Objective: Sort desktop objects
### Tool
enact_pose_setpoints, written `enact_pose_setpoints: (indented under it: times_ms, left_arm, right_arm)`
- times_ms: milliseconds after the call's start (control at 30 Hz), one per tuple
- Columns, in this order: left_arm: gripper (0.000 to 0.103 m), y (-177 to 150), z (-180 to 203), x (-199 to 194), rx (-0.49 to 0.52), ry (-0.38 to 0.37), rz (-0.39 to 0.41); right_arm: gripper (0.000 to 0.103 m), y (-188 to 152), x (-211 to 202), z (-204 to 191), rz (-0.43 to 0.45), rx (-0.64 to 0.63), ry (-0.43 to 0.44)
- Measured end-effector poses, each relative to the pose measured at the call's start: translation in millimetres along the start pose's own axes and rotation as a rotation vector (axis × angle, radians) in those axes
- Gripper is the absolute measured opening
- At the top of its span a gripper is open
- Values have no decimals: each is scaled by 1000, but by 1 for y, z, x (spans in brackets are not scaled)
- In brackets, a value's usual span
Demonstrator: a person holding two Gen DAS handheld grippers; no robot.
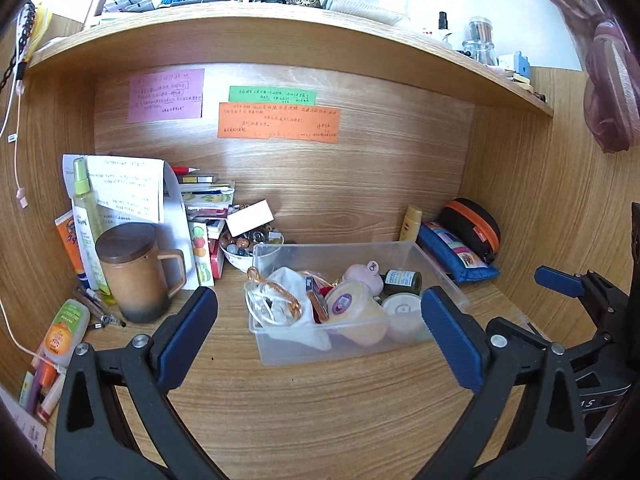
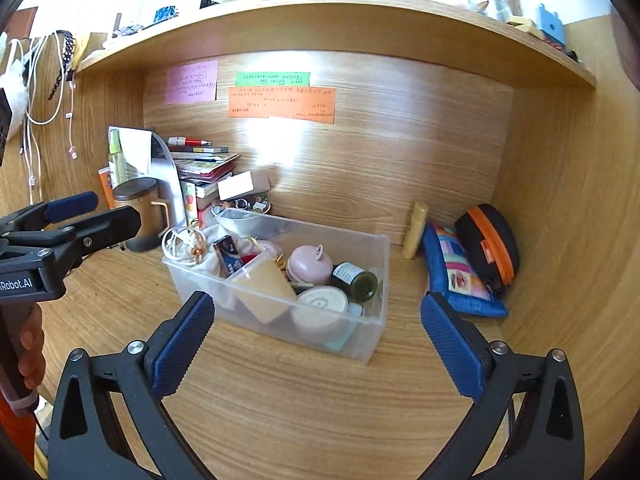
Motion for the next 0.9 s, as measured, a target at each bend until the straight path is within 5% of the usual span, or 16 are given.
enact_pose_setpoints:
  times_ms: [200,533,900]
  left_arm:
    - [103,-16,3,-7,17,52,-16]
    - [103,-31,3,-9,-5,27,-21]
    - [103,-33,16,3,38,25,-42]
  right_arm:
    - [103,-13,-16,7,3,59,-32]
    - [103,-26,-19,19,-2,146,-39]
    - [103,-35,-5,21,-34,109,-65]
Point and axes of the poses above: each gripper's, at about its wrist camera, not at the fingertips, and x roughly the way its jaws point, z to its right, y to its top, the point moved 5 cm from there along x, roughly the way its jaws point, and after that the axes turned 3 degrees about -y, right-handed, at the moved point
